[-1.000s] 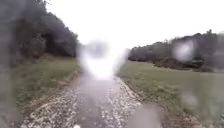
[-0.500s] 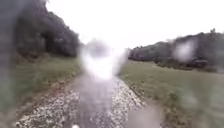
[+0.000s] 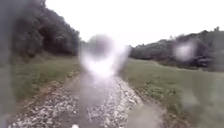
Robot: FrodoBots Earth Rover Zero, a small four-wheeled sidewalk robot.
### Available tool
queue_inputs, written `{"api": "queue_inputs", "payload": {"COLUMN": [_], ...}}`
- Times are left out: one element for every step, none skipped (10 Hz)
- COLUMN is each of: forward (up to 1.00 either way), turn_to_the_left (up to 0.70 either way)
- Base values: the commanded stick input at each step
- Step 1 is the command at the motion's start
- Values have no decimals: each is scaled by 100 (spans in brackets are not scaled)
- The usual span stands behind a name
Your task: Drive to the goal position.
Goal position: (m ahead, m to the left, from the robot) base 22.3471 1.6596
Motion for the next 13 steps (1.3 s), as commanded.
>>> {"api": "queue_inputs", "payload": {"forward": [85, 85, 85, 85, 85, 85, 85, 85, 85, 85, 85, 85, 85], "turn_to_the_left": [34, 34, 21, 5, 0, 0, 0, 0, 0, 0, 0, 0, 0]}}
